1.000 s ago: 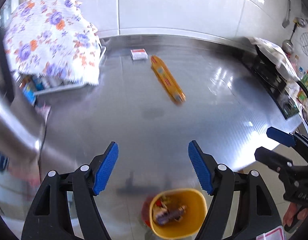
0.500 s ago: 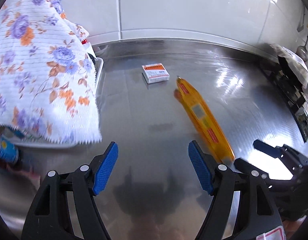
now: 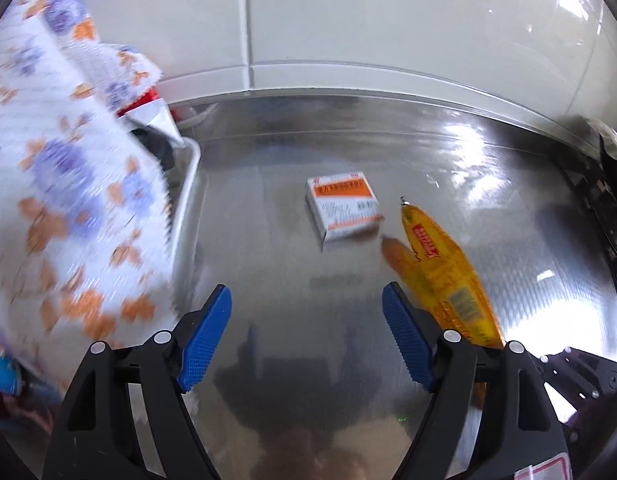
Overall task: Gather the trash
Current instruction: 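Grasp the white-orange medicine box with the left tool while the right tool grasps the orange sausage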
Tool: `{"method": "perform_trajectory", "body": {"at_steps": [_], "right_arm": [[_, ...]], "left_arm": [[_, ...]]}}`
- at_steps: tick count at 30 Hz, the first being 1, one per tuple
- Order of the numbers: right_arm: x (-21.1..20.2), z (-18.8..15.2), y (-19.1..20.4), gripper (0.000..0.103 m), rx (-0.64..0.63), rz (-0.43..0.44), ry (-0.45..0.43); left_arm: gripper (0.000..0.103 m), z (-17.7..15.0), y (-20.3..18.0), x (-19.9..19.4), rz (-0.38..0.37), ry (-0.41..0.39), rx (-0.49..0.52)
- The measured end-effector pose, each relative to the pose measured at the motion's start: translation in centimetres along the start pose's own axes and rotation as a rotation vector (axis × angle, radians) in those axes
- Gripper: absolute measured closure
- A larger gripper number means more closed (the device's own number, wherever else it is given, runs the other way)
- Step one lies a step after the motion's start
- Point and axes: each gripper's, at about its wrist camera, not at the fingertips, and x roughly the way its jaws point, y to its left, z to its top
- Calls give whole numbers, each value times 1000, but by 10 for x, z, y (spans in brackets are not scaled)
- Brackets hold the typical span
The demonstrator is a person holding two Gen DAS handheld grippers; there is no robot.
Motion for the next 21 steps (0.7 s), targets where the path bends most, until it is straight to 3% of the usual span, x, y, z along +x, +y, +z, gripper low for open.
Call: {"method": "perform_trajectory", "body": {"at_steps": [13, 21], "right_arm": [[12, 23, -66, 96, 81, -31, -2], [14, 25, -74, 96, 70, -41, 1]], "left_arm": [[26, 44, -29, 62, 15, 25, -23], [38, 51, -31, 77, 80, 14, -22]]}}
